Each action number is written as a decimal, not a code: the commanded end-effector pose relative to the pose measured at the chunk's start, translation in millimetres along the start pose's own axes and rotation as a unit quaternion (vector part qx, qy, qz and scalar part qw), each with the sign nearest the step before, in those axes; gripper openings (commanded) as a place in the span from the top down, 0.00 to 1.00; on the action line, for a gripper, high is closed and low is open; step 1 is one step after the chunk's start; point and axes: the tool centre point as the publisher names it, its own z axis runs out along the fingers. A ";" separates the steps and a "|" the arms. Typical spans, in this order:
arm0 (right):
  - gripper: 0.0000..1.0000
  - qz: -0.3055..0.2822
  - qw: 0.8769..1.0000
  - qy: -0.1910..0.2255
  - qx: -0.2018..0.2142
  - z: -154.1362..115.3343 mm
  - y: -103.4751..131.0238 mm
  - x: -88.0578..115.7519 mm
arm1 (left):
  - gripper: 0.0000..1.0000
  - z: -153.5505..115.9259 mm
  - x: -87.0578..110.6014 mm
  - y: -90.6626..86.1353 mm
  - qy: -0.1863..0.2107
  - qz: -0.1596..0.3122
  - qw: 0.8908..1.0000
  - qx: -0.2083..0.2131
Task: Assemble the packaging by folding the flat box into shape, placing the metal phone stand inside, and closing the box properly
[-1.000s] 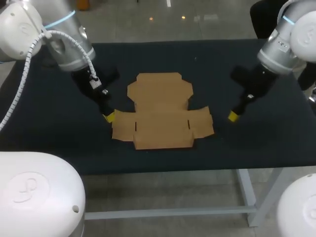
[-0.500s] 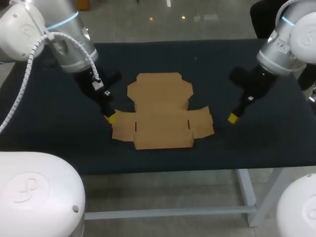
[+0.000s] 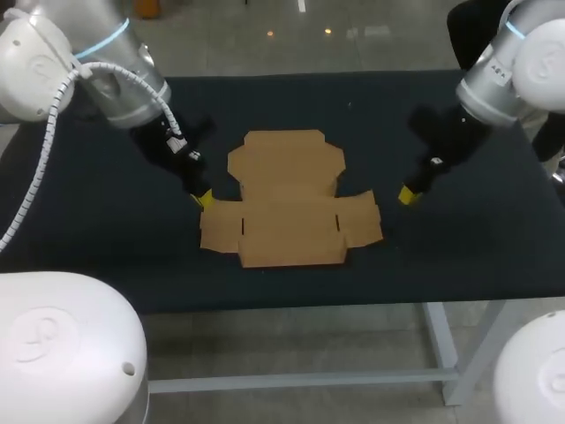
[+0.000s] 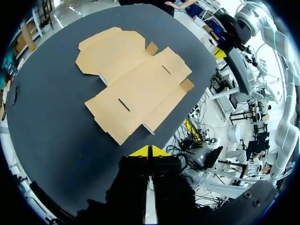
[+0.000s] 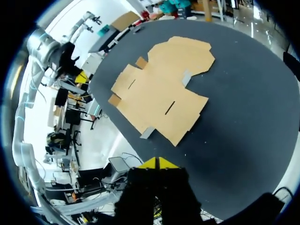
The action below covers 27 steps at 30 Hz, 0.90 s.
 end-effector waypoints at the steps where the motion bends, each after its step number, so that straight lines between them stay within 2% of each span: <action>1: 1.00 0.043 0.999 -0.014 -0.003 3.8 15.3 -3.8 | 1.00 0.7 -10.9 -2.9 0.004 -0.026 0.999 0.025; 2: 1.00 0.047 0.999 -0.016 -0.004 5.6 20.4 -4.2 | 1.00 0.9 -12.7 -6.5 0.013 -0.025 0.999 0.027; 4: 1.00 0.084 0.996 -0.029 -0.010 7.7 30.9 -8.5 | 1.00 -0.3 -18.9 -14.8 0.006 -0.048 0.998 0.041; 6: 1.00 0.097 0.995 -0.027 -0.016 10.6 39.8 -13.2 | 1.00 -1.2 -24.9 -22.4 0.004 -0.064 0.996 0.056; 8: 1.00 0.115 0.993 -0.033 -0.018 13.2 48.0 -17.8 | 1.00 -2.0 -31.3 -29.1 0.015 -0.071 0.995 0.065; 9: 1.00 0.127 0.991 -0.035 -0.022 14.2 52.0 -20.7 | 1.00 -2.8 -35.9 -32.9 0.005 -0.088 0.993 0.076; 11: 0.96 0.133 0.990 -0.022 -0.030 15.0 58.5 -25.3 | 1.00 -4.5 -43.6 -38.3 0.018 -0.089 0.993 0.079; 13: 1.00 0.158 0.986 -0.037 -0.039 15.5 64.0 -28.6 | 1.00 -5.5 -49.2 -44.3 0.011 -0.102 0.991 0.084; 17: 1.00 0.172 0.983 -0.030 -0.058 15.1 72.3 -35.0 | 1.00 -8.9 -59.6 -51.9 0.018 -0.107 0.990 0.092; 18: 0.96 0.177 0.982 -0.025 -0.064 15.4 74.2 -37.4 | 0.97 -9.9 -62.3 -53.3 0.021 -0.107 0.990 0.093; 19: 0.83 0.180 0.981 -0.015 -0.069 15.9 76.3 -40.4 | 0.77 -10.7 -66.0 -55.2 0.025 -0.111 0.989 0.095; 20: 0.78 0.186 0.980 -0.014 -0.072 16.4 77.4 -42.2 | 0.61 -11.3 -67.9 -56.1 0.026 -0.112 0.989 0.097; 21: 0.71 0.196 0.978 -0.012 -0.076 17.6 80.0 -45.8 | 0.36 -12.3 -71.3 -57.4 0.032 -0.110 0.989 0.098; 22: 0.67 0.199 0.977 -0.007 -0.078 18.4 81.3 -47.3 | 0.19 -12.8 -73.0 -58.2 0.033 -0.111 0.988 0.098; 23: 0.55 0.207 0.975 -0.001 -0.083 19.4 83.7 -50.3 | 0.00 -13.7 -76.4 -59.6 0.038 -0.112 0.988 0.103; 27: 0.43 0.238 0.967 0.001 -0.095 22.2 90.7 -58.1 | 0.00 -16.4 -87.3 -62.9 0.050 -0.111 0.986 0.113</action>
